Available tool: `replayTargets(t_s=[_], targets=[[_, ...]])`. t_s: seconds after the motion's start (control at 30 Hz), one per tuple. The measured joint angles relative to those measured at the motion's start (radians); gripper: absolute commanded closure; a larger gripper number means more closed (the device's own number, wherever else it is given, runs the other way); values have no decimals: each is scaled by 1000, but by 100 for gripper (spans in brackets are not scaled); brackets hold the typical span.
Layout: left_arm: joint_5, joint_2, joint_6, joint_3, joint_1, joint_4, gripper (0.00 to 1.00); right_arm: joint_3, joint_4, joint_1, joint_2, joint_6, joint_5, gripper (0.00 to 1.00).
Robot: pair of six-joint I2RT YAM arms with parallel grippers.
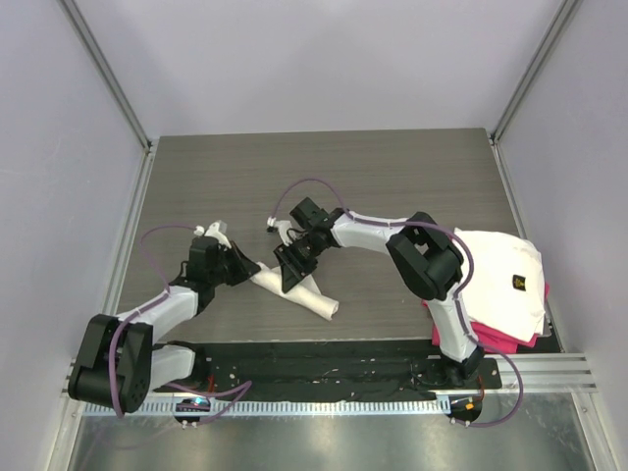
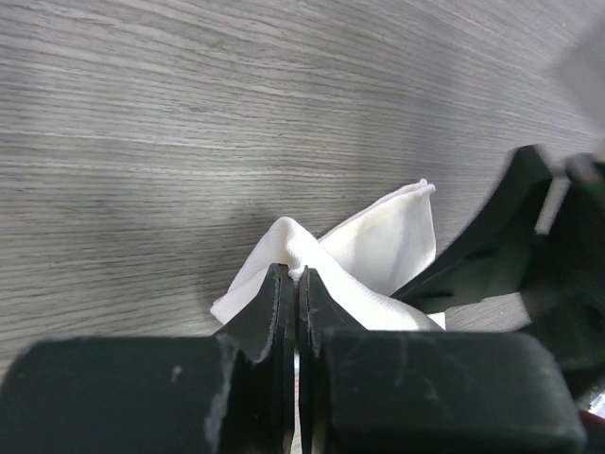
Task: Fold the napkin, place the utensils inside, and roll it up
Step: Roll the napkin with the utensil
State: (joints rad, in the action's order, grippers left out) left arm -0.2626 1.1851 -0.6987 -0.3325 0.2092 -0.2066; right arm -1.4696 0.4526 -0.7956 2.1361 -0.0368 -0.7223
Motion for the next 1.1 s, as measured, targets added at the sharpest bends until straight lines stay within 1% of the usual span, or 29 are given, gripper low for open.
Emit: replayTargets(t_s=[0.1, 0.17, 0.3, 0.43, 0.57, 0.63, 0.73, 0.83, 0.97, 1.1], targets=[[0, 13, 2, -32, 0, 53, 100, 2, 29, -16, -57, 8, 120, 42], [0, 23, 2, -52, 0, 85, 100, 15, 29, -29, -109, 17, 199, 36], [0, 53, 0, -97, 0, 148, 100, 88, -30, -74, -243, 46, 364, 29], [0, 86, 0, -134, 0, 199, 100, 194, -150, -192, -353, 115, 590, 24], [-1, 111, 0, -156, 0, 226, 100, 263, -249, -327, -359, 208, 795, 22], [-2, 116, 0, -161, 0, 232, 100, 283, -272, -383, -343, 251, 866, 22], [-4, 120, -1, -165, 0, 238, 100, 285, -304, -420, -305, 299, 940, 22], [-6, 123, -1, -170, 0, 245, 100, 285, -331, -423, -271, 335, 993, 22], [-8, 123, -1, -172, 0, 254, 100, 285, -342, -423, -242, 360, 1032, 23], [-8, 123, -1, -175, 0, 264, 100, 286, -346, -423, -219, 376, 1048, 25]])
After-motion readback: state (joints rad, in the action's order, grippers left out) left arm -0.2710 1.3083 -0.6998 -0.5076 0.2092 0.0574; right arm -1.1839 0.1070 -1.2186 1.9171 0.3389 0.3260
